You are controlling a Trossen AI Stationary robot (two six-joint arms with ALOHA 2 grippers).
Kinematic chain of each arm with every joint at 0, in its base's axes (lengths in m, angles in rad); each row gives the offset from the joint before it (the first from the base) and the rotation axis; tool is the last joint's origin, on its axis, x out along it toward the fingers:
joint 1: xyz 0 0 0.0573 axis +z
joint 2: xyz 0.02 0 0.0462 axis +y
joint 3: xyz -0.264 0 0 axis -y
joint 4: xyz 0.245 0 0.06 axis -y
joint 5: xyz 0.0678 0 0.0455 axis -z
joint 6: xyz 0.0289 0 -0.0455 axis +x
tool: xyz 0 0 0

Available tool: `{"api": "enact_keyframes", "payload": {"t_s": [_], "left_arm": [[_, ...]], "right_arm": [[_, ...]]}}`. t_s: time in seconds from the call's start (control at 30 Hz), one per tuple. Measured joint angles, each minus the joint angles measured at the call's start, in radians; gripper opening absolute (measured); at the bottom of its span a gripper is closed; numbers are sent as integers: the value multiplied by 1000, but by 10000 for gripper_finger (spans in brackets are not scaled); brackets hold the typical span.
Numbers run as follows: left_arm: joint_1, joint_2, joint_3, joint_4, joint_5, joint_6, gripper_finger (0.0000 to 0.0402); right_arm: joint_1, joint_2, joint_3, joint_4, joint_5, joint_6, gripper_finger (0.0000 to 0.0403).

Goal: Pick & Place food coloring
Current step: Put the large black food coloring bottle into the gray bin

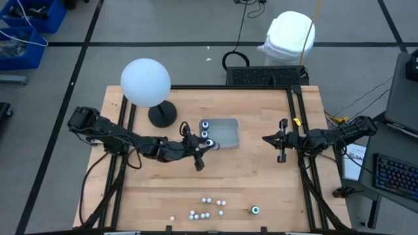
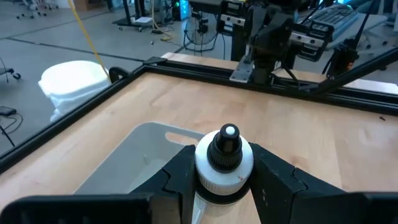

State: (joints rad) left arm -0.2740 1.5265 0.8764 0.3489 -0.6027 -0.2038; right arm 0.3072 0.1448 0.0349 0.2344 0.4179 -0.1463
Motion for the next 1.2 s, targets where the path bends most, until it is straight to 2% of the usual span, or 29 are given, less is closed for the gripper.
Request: {"api": "enact_keyframes", "payload": {"t_s": [0.2,0.53,0.67,0.77,1.0,1.2], "left_arm": [[44,0,0,1,6,7,124],[164,0,2,-4,158,41,124],[198,0,43,-49,230,113,124],[226,0,100,-145,289,154,124],[279,19,223,-350,343,258,124],[310,60,225,-344,434,354,124]], "right_arm": [[0,0,0,0,0,-8,0],[0,0,0,0,0,-23,0],[0,0,0,0,0,-23,0],[0,0,0,0,0,-23,0],[0,0,0,0,1,-27,0],[0,1,0,-1,1,-31,0]]}}
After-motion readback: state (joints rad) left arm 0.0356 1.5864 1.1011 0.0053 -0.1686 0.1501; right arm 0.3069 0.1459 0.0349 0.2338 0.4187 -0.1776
